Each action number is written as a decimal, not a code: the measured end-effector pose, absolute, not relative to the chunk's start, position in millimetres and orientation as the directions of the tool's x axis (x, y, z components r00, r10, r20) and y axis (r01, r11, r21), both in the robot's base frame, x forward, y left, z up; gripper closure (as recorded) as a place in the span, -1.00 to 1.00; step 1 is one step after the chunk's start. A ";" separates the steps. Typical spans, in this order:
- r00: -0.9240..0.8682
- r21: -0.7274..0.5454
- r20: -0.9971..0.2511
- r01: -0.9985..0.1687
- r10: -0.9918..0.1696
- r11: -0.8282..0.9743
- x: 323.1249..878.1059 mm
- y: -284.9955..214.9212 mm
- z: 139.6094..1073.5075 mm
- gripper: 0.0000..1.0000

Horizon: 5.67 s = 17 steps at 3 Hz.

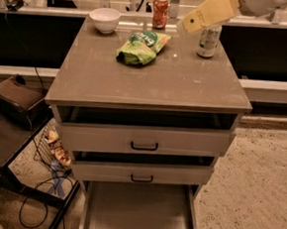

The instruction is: Place green rice chip bag into bottom drawer

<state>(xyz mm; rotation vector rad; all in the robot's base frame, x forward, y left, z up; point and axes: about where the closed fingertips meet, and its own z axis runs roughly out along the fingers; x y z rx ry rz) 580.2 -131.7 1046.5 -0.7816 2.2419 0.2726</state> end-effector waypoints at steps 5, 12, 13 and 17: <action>-0.806 0.197 -0.564 -0.343 -0.179 0.919 800.4 -80.4 954.5 -1.00; -0.695 0.023 -0.704 -0.223 -0.142 0.975 843.7 4.5 914.8 -1.00; -0.786 0.041 -0.591 -0.254 -0.182 0.966 822.1 15.4 833.3 -1.00; -0.814 0.074 -0.541 -0.296 -0.211 0.952 833.2 37.4 805.5 0.46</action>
Offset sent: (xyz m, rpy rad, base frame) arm 0.2461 0.0272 -0.0241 0.1878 0.1692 -0.2134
